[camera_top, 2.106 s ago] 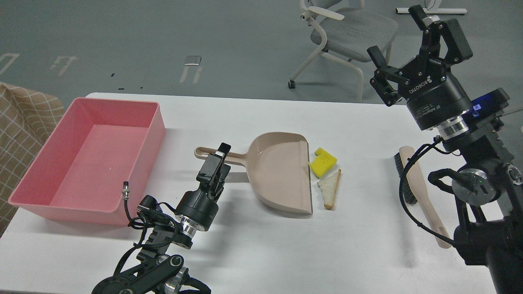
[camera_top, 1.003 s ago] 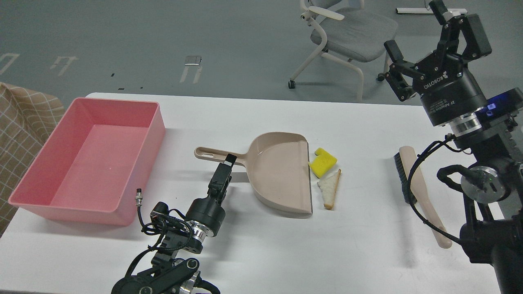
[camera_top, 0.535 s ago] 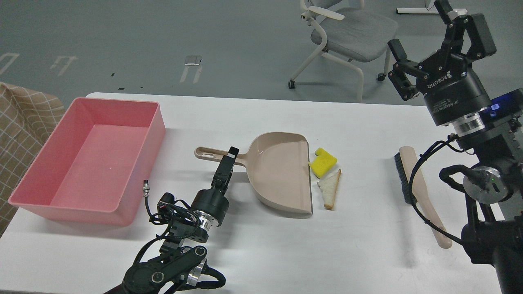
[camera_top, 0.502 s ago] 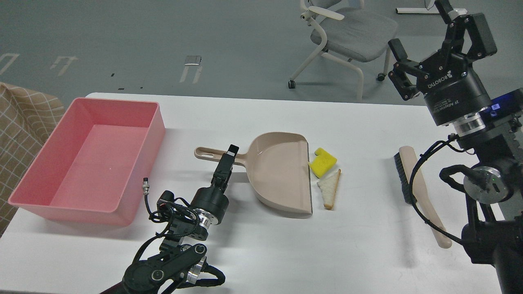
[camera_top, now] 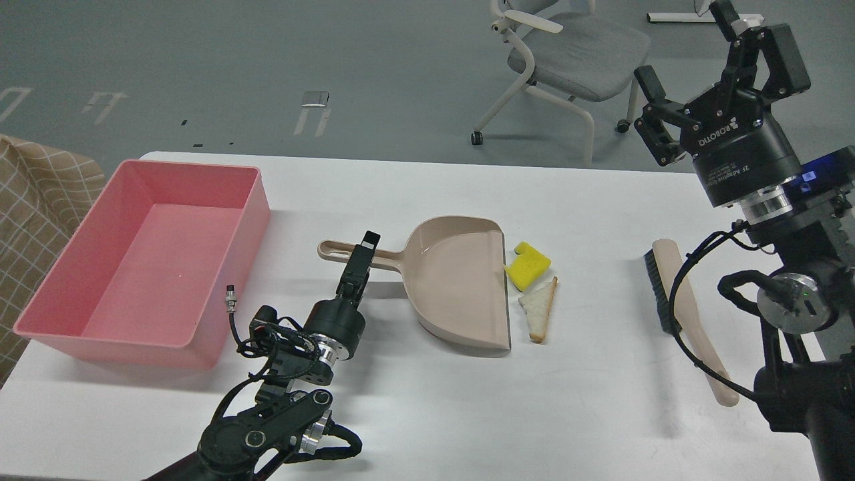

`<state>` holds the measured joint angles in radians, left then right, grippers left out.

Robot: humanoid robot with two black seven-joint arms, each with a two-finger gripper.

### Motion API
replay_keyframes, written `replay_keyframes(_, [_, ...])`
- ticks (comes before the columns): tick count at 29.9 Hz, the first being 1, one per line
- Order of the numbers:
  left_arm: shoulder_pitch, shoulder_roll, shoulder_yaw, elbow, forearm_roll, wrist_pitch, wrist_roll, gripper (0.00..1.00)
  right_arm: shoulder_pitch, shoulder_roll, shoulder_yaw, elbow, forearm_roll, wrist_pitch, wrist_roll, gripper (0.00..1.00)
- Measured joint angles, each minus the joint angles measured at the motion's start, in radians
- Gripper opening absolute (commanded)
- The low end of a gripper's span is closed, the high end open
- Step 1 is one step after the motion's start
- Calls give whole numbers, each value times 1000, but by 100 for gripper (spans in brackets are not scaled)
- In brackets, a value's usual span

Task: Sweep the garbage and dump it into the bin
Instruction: 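Close the left gripper on the dustpan handle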

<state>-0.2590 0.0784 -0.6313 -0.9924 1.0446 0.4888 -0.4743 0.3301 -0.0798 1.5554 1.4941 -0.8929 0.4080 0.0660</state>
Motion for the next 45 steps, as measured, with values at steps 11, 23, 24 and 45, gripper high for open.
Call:
replay_keyframes(11, [-14,-2,-1,20,-15,0,5,96,-5,0,0,1,0,0,0,100])
replay_keyframes(23, [-11,-3,1,51,-17,0,2,54,-6,0,0,0,0,-2,1,100])
replay_keyframes(24, [-12,-3,1,52,-17,0,2,54,-6,0,0,0,0,-2,1,100])
replay_keyframes(45, [-14,-2,11,54,-17,0,3,35,-12,0,0,4,-1,0,2,100])
